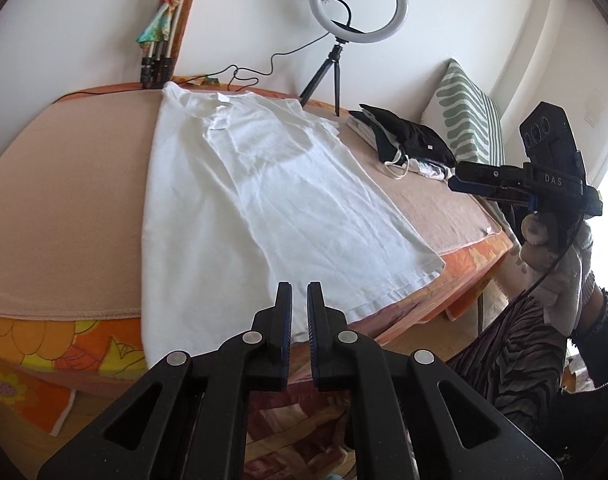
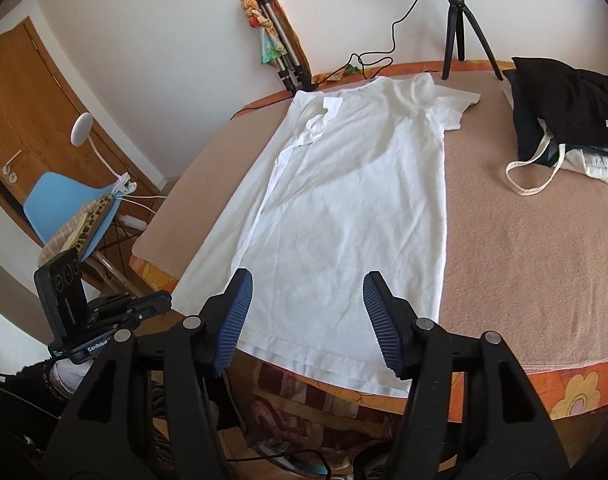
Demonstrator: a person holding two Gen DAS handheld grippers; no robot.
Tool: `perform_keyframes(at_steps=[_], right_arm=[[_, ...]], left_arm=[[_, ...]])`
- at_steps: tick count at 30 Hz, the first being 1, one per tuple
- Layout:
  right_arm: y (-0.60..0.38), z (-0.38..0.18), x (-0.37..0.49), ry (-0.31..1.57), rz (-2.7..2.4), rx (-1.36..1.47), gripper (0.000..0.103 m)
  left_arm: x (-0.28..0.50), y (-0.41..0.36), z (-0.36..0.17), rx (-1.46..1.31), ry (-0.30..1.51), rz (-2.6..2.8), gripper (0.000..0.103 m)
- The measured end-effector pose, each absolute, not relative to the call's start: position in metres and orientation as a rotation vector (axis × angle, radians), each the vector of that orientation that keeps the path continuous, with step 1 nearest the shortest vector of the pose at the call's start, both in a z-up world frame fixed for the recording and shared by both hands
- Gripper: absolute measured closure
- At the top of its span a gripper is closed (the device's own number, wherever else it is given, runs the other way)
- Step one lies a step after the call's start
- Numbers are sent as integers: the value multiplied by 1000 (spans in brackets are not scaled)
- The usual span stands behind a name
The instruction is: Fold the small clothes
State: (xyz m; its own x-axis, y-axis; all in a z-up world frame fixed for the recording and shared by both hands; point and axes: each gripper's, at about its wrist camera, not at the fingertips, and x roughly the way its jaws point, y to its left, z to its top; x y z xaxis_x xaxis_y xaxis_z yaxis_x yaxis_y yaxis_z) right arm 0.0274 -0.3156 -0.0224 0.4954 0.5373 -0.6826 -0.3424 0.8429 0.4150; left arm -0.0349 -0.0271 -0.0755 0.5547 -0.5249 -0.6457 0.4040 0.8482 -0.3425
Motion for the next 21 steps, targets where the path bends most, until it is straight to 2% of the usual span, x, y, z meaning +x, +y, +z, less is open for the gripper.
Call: perform_keyframes(at_steps=[3,6,7,9,11,17,21], right_arm=[[-341,-11,31,860,497,249,41],[-365,-4,34,825,466,276,31],[-373,-3,35,817,462,294,26],[-390,0,38,806,475,338,22],[-404,3,41,793,486,359,21],[-436,5,66,771,461,389,20],[-455,-2,103,772,481,492,20]], left_arm=[[-34,-57,-74,-130,825,-604,96],[-31,-88,-73,-95,827,-660,90],[-29,-98,-72,-91,829,-677,87],[-27,-118,-72,-77,832,-705,71],[-28,-139,-72,-45,829,-736,67],[-30,-205,-76,82,841,-820,60],[-26,-232,-82,156,839,-806,60]])
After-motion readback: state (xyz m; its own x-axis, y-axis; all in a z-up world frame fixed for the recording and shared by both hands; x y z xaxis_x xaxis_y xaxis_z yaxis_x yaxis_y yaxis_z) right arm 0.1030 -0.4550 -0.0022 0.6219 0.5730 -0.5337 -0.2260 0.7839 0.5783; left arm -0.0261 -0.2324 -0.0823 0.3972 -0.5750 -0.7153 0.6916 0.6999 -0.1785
